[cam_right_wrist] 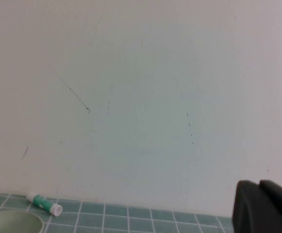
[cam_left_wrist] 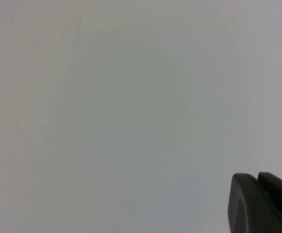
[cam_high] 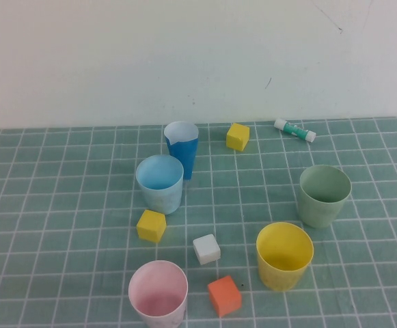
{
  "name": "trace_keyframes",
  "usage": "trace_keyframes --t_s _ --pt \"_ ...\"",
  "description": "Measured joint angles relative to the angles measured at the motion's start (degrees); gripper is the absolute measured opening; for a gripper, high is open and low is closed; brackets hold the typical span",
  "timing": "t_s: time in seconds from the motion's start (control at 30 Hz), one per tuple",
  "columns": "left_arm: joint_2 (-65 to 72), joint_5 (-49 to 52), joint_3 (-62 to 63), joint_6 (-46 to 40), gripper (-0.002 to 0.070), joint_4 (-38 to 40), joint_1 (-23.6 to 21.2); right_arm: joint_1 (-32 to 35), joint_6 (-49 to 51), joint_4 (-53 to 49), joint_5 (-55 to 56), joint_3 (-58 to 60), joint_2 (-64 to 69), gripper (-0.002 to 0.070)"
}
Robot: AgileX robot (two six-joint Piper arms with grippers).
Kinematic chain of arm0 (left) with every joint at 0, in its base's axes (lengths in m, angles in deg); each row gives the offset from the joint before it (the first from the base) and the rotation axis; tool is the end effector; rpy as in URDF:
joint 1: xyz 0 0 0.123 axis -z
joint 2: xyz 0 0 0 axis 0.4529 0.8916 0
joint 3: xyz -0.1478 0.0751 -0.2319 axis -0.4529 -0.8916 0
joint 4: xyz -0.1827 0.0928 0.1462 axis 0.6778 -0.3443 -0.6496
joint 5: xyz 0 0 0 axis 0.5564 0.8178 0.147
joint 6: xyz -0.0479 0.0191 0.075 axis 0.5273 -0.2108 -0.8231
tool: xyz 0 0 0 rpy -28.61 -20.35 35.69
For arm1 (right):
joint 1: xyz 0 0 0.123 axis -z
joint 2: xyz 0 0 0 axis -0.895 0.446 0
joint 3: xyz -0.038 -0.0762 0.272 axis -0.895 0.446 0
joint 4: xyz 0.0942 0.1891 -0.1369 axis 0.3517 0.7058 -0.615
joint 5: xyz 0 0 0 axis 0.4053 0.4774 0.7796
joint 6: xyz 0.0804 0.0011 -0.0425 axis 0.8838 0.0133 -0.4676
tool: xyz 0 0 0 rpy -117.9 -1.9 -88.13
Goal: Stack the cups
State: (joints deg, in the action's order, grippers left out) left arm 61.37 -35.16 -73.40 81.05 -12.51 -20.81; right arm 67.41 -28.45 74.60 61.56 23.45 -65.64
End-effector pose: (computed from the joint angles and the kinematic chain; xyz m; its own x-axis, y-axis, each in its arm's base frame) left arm 0.0476 -0.0058 0.2377 0.3794 -0.2589 -0.8883 0.2009 0.9602 -0.1940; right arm 0.0541 -0.0019 0.2187 0.2164 -0.1747 -0.9605 0.0856 0.9835 -0.1596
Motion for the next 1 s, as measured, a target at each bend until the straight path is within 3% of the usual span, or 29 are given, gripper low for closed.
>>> trace_keyframes --t_s 0.17,0.3,0.47,0.63,0.9,1.0 --pt "0.0 4.83 0.6 2.35 -0.0002 5.23 0.0 0.0 0.95 -2.15 -5.48 -3.1 0.0 -0.0003" --pt "1.32 14.86 7.17 -2.84 -0.0002 5.87 0.0 0.0 0.84 -3.83 -16.45 -12.69 0.47 -0.0003" --pt "8.14 16.99 13.54 -10.17 -0.0002 5.05 0.0 0.0 -6.74 -2.17 -27.6 -21.21 7.43 -0.0003" --pt "14.25 17.15 13.82 -10.52 -0.0002 5.05 0.0 0.0 -21.61 12.07 -31.6 -26.87 16.29 -0.0003" --pt "15.67 16.93 13.82 -9.73 -0.0002 5.05 0.0 0.0 -57.5 41.61 -47.86 -36.15 36.67 -0.0003" --pt "15.67 17.35 13.82 -8.97 -0.0002 5.15 0.0 -0.03 -64.27 48.19 -51.7 -40.41 46.1 -0.0003"
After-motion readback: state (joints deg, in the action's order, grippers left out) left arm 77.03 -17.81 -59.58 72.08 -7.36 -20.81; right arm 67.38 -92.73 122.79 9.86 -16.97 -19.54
